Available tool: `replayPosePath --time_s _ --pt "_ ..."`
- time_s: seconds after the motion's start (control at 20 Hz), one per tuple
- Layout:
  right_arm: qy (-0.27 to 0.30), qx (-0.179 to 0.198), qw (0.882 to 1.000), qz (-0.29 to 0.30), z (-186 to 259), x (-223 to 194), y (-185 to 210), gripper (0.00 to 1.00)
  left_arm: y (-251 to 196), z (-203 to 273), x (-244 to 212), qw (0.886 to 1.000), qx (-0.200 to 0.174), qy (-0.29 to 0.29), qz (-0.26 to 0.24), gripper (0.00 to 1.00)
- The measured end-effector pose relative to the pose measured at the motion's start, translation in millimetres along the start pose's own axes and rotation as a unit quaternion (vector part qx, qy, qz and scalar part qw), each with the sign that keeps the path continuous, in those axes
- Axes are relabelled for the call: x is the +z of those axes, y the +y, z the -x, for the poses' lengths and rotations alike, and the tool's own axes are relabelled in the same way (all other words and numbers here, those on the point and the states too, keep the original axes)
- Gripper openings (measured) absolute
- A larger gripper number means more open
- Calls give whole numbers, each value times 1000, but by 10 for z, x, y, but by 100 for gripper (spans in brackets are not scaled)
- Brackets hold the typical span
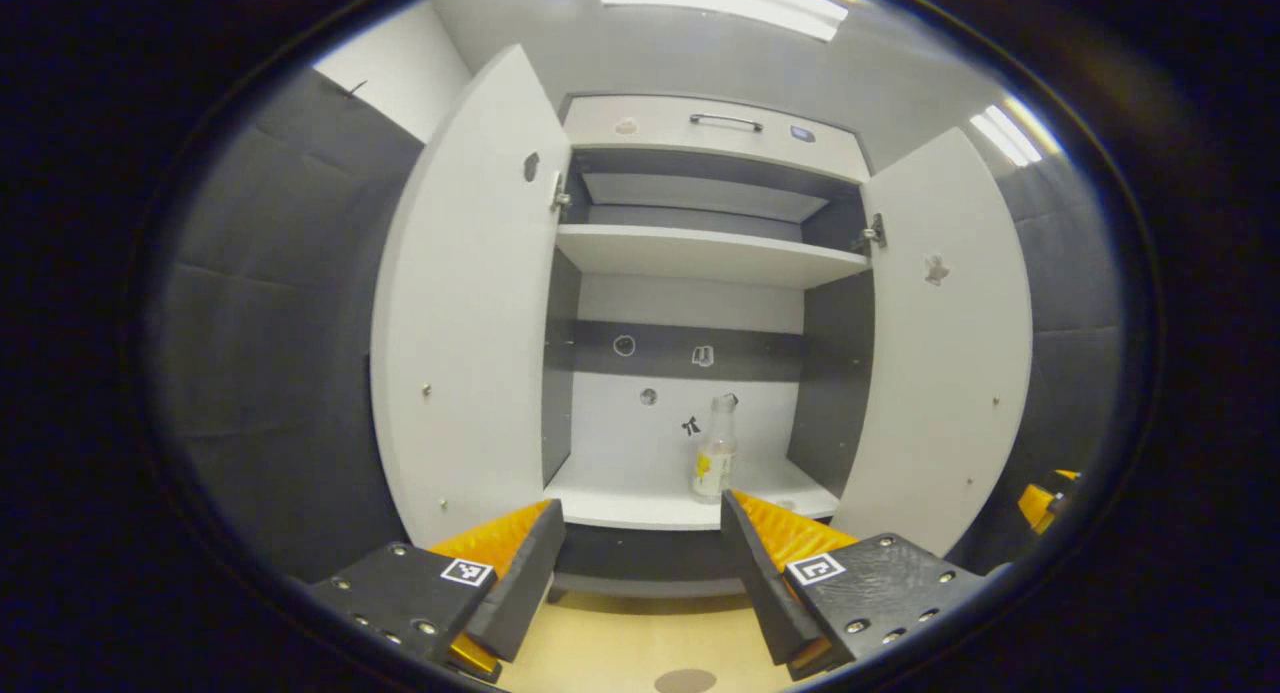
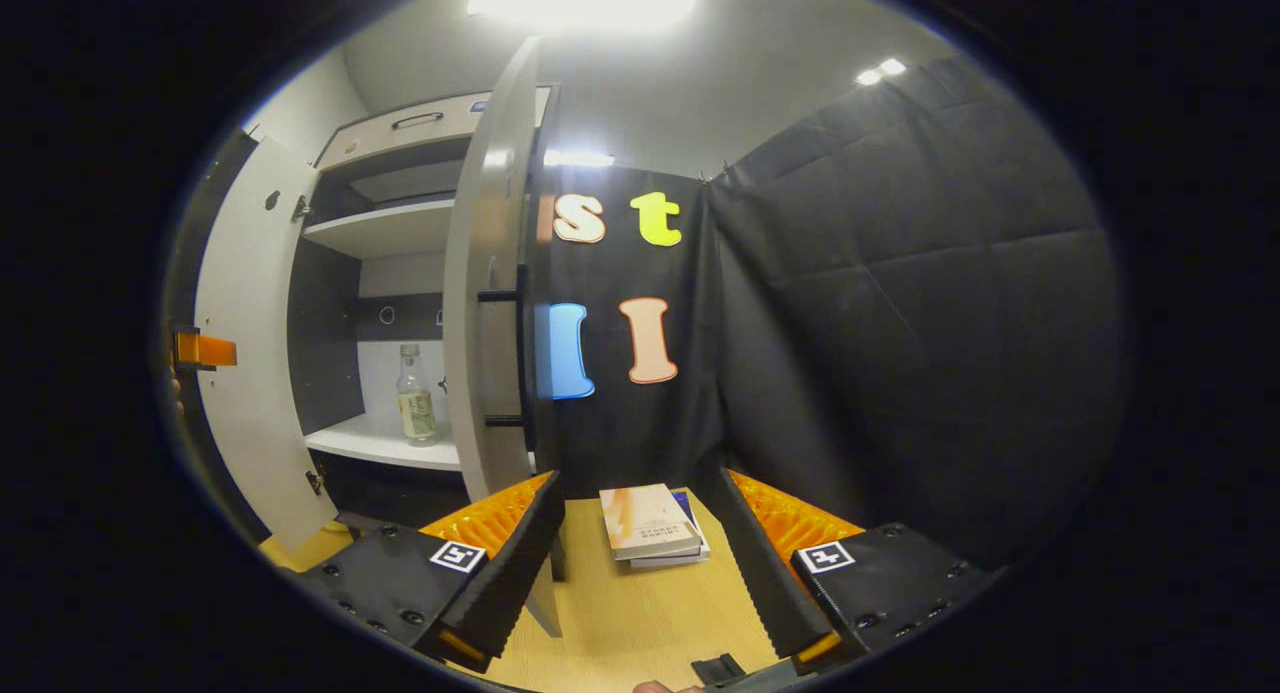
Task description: Grasp the bottle in the cabinet with the left hand and place it on the coaster, then close the right door with the right hand and the left door with the left hand.
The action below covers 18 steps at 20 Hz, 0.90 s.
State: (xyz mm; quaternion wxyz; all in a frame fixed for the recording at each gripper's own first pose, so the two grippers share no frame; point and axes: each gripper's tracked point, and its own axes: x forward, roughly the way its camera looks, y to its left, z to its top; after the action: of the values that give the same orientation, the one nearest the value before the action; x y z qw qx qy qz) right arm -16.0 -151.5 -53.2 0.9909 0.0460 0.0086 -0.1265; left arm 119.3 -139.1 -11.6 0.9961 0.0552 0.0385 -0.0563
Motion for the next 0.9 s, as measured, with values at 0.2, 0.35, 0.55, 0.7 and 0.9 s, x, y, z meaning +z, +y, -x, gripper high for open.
replayPosePath --time_s 0.2,0.35,0.55,0.7,0.9 --pt "12 -39 999 0 -41 16 -17 97 -280 -615 157 998 -53 -19 -12 90" --pt "9 -67 998 -1 -55 16 -3 97 -373 -1087 235 996 -83 -26 -19 90" --pt "17 -97 995 -1 -26 -51 30 97 -445 -1568 248 993 -113 -24 -4 91" --pt "21 -118 993 -5 17 -101 47 97 -533 -1869 250 991 -134 -18 0 91" --pt "27 -137 990 1 88 -167 79 97 -650 -2240 240 988 -155 -19 -12 91"
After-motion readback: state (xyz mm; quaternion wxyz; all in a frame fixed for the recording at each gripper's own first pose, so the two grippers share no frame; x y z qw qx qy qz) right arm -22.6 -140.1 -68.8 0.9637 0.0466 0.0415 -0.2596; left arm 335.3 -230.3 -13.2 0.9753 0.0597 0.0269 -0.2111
